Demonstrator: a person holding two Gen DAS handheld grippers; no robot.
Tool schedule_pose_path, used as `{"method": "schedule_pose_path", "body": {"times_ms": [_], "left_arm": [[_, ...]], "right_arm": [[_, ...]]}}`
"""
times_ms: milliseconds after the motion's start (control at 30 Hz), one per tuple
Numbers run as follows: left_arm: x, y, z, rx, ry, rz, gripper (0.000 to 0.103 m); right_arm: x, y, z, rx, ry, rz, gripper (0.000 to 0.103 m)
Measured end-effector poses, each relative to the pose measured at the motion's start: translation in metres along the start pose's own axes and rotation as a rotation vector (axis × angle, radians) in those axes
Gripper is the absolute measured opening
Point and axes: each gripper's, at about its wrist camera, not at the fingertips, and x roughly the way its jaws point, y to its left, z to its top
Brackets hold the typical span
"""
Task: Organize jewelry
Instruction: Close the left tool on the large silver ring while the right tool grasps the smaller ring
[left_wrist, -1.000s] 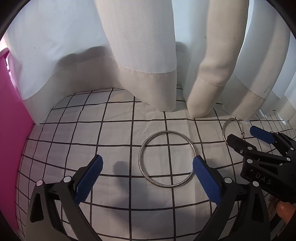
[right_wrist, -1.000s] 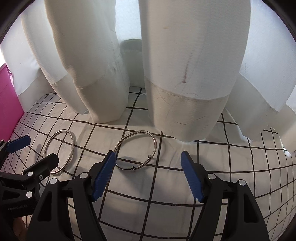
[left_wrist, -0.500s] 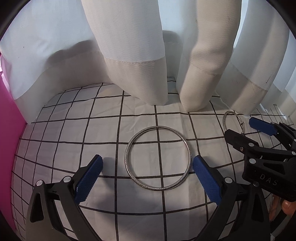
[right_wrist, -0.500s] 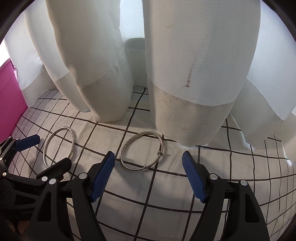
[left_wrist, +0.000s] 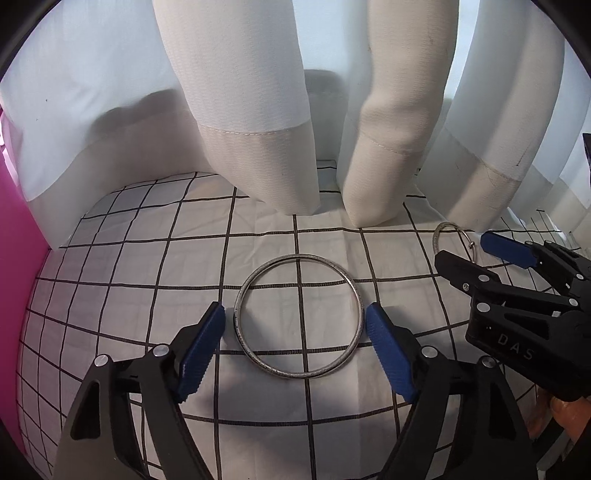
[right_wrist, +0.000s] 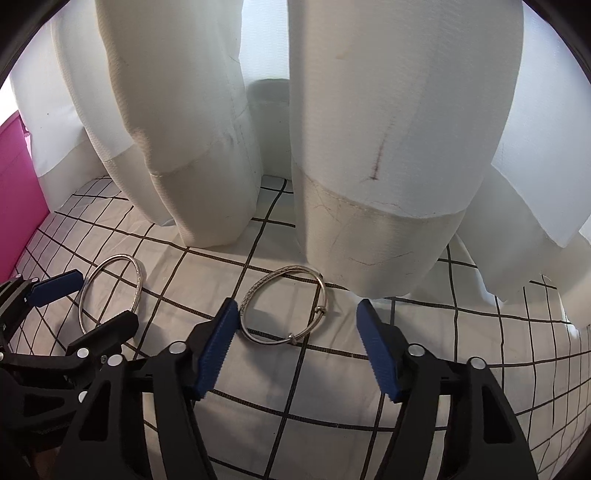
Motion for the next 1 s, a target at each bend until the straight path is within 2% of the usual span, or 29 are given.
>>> {"method": "schedule_pose_path", "body": {"times_ms": [200, 433, 600, 1000], "left_arm": [[-0.005, -0.003, -0.006, -0.007, 0.001, -0.008, 0.069], [-0.025, 0.008, -0.012, -0.016, -0.018, -0.014, 0.069], [-0.041, 0.014, -0.021, -0.009, -0.027, -0.02, 0.069], [-0.074, 0.043, -0.035, -0.043, -0.025, -0.009, 0.069]], "right_arm": [[-0.004, 0.0, -0.003, 0.009, -0.005, 0.0, 0.046], [-0.016, -0.005, -0.022, 0.041, -0.007, 0.026, 0.046], [-0.034, 0.005, -0.033, 0.035, -0.009, 0.04, 0.042], [-0.062, 0.029, -0.045, 0.007, -0.005, 0.041, 0.042]]}}
